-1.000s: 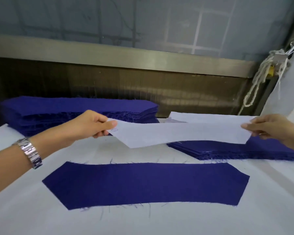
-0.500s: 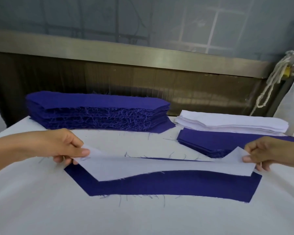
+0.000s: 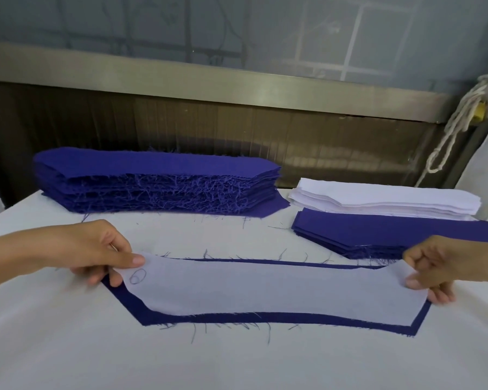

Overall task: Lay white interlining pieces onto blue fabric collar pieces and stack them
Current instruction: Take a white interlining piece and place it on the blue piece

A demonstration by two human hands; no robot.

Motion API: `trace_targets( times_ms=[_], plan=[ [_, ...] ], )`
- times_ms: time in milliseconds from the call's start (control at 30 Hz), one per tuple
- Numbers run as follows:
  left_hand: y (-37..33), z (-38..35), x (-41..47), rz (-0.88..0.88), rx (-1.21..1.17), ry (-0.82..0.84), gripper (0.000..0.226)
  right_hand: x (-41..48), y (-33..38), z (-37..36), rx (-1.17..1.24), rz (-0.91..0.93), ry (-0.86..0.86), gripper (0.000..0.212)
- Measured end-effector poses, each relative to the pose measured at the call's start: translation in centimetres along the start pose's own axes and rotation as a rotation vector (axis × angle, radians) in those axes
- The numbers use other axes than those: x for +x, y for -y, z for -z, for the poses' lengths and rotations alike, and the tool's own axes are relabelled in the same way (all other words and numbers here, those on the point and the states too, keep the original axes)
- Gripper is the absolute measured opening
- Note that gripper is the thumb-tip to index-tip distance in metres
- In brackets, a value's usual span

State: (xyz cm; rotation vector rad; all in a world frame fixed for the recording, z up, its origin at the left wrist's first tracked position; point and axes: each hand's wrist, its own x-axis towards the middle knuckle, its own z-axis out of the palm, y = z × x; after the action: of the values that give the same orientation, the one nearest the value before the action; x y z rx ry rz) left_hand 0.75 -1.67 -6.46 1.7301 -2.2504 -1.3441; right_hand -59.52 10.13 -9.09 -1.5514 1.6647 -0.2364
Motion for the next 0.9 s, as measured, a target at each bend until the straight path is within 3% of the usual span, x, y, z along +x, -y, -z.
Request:
trace_targets(
  times_ms=[600,900],
  plan=[
    [0.1,-0.3,0.3,0.047,0.048,-0.035,0.038,0.4,-0.3,-0.1,-0.015,-0.004,0.003,0.032],
    [0.8,0.2,0.3,0.081,0.124,-0.085,0.061,-0.6,0.2,0.1,-0.012,-0.089,-0.032,0.036]
  ],
)
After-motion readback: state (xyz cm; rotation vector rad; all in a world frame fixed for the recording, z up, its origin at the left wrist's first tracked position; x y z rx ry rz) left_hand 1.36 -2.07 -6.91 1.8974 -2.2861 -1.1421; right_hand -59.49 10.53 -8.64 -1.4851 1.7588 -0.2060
